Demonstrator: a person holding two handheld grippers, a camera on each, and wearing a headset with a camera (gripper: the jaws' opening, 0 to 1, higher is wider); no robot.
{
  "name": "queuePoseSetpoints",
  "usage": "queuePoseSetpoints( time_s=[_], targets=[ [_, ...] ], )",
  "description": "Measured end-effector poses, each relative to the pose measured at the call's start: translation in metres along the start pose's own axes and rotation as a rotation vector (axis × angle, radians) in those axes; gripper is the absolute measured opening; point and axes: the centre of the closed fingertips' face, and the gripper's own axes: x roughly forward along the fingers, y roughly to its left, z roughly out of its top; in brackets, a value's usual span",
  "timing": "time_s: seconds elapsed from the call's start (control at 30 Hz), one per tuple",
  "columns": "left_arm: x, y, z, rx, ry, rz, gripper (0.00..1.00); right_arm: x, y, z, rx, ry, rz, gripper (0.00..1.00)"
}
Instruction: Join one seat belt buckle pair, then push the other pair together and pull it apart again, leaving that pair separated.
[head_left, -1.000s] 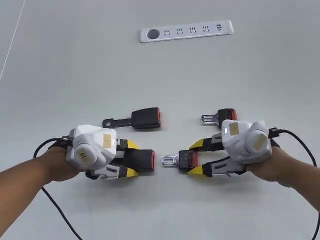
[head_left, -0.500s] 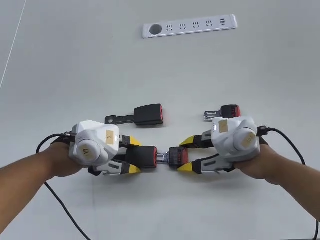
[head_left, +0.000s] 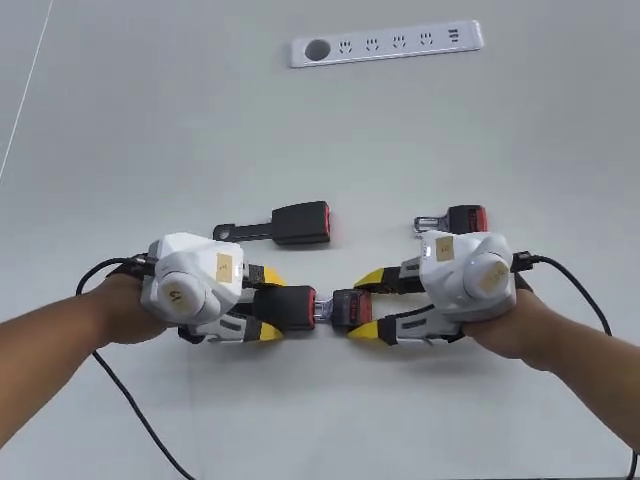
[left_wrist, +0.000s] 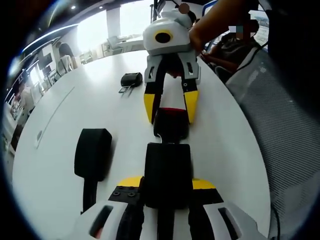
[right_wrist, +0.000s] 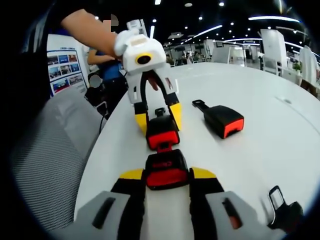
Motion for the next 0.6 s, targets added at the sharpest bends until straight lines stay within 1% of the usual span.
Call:
queuePoseSetpoints(
  time_s=[0.17, 0.4, 0.43, 0.6],
  targets=[
    [0.0, -0.001, -0.001, 0.015, 0.011, -0.016, 0.34, 0.005, 0.001, 0.003, -0.001, -0.001, 0.002, 0.33],
    [0.001, 0.0, -0.002, 0.015, 0.015, -0.017, 0.34, 0.016, 0.003, 0.009, 0.004, -0.012, -0.004, 0.33],
    [0.002, 0.0, -0.002, 0.013, 0.01, -0.018, 0.34, 0.014, 0.003, 0.008, 0.007, -0.006, -0.005, 0.33],
    [0.002, -0.002, -0.001, 0.013, 0.013, -0.017, 0.34, 0.014, 0.004, 0.007, 0.005, -0.004, -0.01, 0.33]
  ],
)
